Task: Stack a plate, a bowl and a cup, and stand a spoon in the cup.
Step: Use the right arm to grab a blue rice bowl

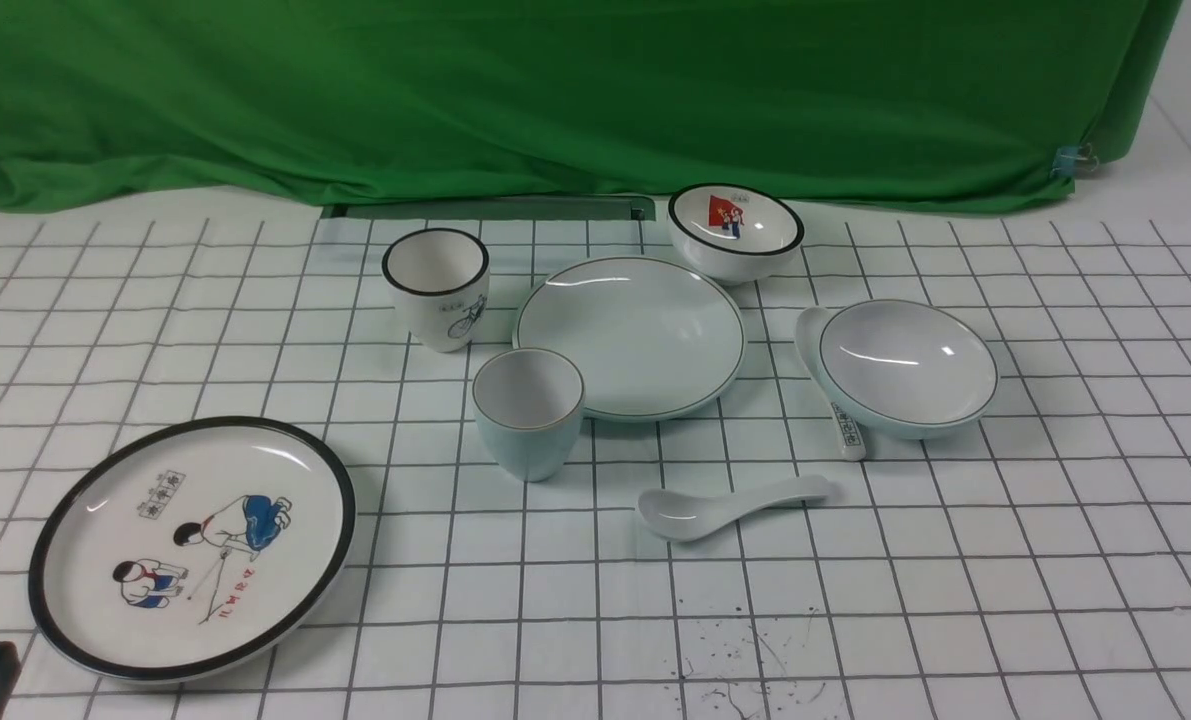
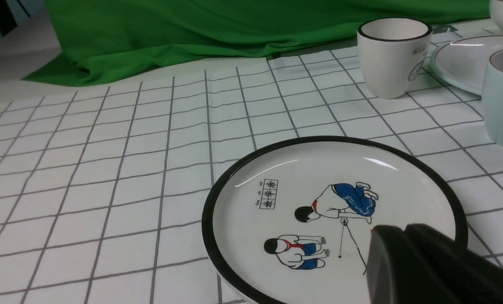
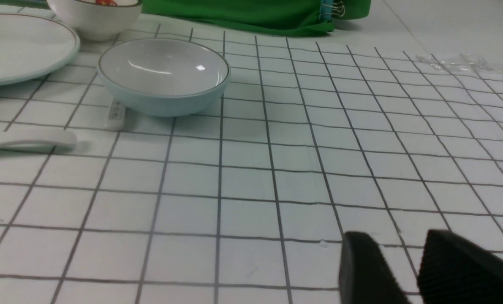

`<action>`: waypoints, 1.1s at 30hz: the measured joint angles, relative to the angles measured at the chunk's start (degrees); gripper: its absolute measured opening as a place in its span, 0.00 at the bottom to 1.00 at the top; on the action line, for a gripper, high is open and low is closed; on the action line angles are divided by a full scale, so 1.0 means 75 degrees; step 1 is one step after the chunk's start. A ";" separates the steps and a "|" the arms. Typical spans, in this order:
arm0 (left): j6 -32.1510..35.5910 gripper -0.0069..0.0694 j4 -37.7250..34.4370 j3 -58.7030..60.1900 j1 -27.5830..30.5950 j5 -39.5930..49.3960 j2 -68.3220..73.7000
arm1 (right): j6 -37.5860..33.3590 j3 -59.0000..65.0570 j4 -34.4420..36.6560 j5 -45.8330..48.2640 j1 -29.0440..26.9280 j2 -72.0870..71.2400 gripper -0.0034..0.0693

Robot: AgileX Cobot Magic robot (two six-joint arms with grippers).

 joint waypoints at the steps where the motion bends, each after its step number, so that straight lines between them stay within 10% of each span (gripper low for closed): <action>1: 0.0001 0.05 0.0000 0.0000 0.0000 0.0000 0.0000 | -0.0006 0.0000 0.0000 0.0007 0.0000 0.0000 0.38; 18: 0.0016 0.05 0.0003 0.0000 0.0000 -0.0495 0.0000 | -0.0015 0.0000 0.0000 -0.1367 0.0000 0.0000 0.38; 30: 0.0021 0.05 0.0083 0.0000 0.0000 -0.4646 0.0000 | 0.0234 0.0000 0.0000 -0.5113 0.0000 0.0000 0.38; 33: 0.0021 0.05 0.0097 0.0000 0.0000 -0.5712 0.0000 | 0.1587 0.0000 0.0000 -0.5725 0.0000 0.0000 0.38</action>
